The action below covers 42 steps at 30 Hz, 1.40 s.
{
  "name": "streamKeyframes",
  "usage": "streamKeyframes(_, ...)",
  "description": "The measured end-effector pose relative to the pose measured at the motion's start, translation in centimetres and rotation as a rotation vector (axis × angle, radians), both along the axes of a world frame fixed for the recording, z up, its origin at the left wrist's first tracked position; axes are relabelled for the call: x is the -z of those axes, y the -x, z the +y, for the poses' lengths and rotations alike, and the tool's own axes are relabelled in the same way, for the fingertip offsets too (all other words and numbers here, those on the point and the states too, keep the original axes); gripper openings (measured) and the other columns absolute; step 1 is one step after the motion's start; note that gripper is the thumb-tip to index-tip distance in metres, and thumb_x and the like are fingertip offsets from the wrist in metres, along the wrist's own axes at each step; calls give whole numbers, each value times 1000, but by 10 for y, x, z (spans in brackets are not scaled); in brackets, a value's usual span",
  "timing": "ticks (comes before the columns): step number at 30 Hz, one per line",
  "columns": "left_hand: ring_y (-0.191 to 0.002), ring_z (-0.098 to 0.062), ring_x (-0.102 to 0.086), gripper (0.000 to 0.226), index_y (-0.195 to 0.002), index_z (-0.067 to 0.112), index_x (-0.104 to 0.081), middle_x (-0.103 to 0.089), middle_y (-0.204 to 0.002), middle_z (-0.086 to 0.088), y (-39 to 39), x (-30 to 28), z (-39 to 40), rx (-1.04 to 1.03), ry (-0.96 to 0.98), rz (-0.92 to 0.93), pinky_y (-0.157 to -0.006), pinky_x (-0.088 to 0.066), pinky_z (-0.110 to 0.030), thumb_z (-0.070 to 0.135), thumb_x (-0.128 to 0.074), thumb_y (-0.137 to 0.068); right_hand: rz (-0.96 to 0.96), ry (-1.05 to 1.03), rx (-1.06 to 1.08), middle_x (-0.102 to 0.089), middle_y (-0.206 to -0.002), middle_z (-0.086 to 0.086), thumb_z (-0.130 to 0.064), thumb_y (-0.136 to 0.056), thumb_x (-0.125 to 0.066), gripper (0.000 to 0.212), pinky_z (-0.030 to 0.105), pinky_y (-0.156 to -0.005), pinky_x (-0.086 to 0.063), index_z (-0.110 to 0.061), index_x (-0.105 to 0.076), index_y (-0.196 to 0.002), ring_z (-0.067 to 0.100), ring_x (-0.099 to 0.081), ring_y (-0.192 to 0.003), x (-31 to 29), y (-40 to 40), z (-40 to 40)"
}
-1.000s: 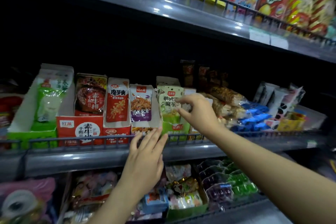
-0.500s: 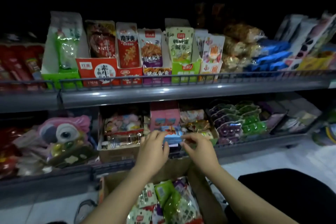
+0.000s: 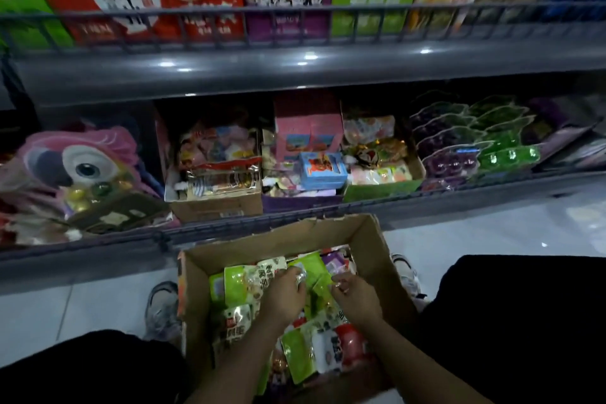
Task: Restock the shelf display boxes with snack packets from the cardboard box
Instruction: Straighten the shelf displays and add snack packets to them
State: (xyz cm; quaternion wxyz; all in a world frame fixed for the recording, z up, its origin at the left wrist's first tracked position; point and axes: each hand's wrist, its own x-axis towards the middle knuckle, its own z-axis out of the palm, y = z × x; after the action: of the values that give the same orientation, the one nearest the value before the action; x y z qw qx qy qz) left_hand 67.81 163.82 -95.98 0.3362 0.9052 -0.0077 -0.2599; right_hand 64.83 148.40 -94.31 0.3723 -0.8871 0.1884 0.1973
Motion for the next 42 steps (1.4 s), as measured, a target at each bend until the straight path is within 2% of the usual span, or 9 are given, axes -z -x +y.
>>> streamKeyframes(7,-106,-25,-59,41,-137,7,-44,-51,-135,-14,-2,52,-6,-72,89,245,-81,-48,-24,18,-46,-97,197,-126,15,-62,-122,12,-7,-87,-62,28,31,-102,-40,-7,-62,-116,26,-55,-118,64,3,-8)
streamKeyframes(11,-78,-11,-59,42,-139,10,-44,-54,-132,-14,-2,75,-19,-131,142,303,-50,-35,-4,15,-46,-97,288,-208,81,-57,-112,9,-9,-91,-58,40,7,-69,-40,-5,-49,-130,25,-53,-118,75,1,-15)
streamKeyframes(16,-122,-21,-52,35,-128,10,-56,-54,-135,-7,-2,86,-31,-330,172,316,-99,-41,-25,16,-55,-94,338,-283,169,-52,-133,15,-8,-92,-56,51,1,-56,-37,-5,-37,-139,26,-52,-120,100,0,-18)
streamKeyframes(21,-108,-21,-60,31,-109,3,-68,-65,-119,-8,-1,88,-39,-489,217,385,-84,-41,-20,21,-70,-83,335,-287,209,-52,-131,6,-14,-90,-60,51,8,-76,-35,-11,-42,-139,11,-49,-111,109,3,-23)
streamKeyframes(25,-106,-26,-58,25,-107,3,-65,-62,-122,-13,-4,84,-37,-574,292,473,-94,-47,-34,21,-62,-90,241,-304,285,-57,-126,-2,-17,-87,-66,42,22,-94,-42,-8,-56,-127,18,-52,-121,109,4,-27)
streamKeyframes(31,-118,-35,-52,11,-97,7,-50,-41,-139,-15,-15,46,-28,-733,558,576,-81,-51,-32,18,-49,-98,188,-422,364,-52,-121,-1,-8,-92,-56,43,8,-59,-47,-11,-46,-134,22,-59,-105,84,-1,-23)
streamKeyframes(35,-106,-28,-55,13,-99,5,-51,-49,-121,-9,-19,21,-16,-781,655,527,-69,-53,-25,17,-49,-98,88,-384,330,-48,-136,7,-10,-90,-60,49,8,-75,-43,-7,-44,-137,21,-52,-118,67,-4,-19)
streamKeyframes(38,-101,-31,-60,22,-112,0,-51,-59,-116,-15,-21,2,-8,-857,755,515,-68,-53,-29,17,-49,-97,20,-340,218,-52,-133,6,-19,-90,-62,51,28,-98,-43,-9,-45,-137,23,-51,-123,37,-8,-18)
streamKeyframes(42,-98,-28,-63,26,-116,0,-52,-58,-124,-19,-16,-33,3,-841,867,500,-80,-52,-33,18,-46,-98,-118,-400,263,-59,-128,6,-20,-86,-67,51,33,-96,-44,-15,-51,-134,20,-56,-112,-2,-11,-15)
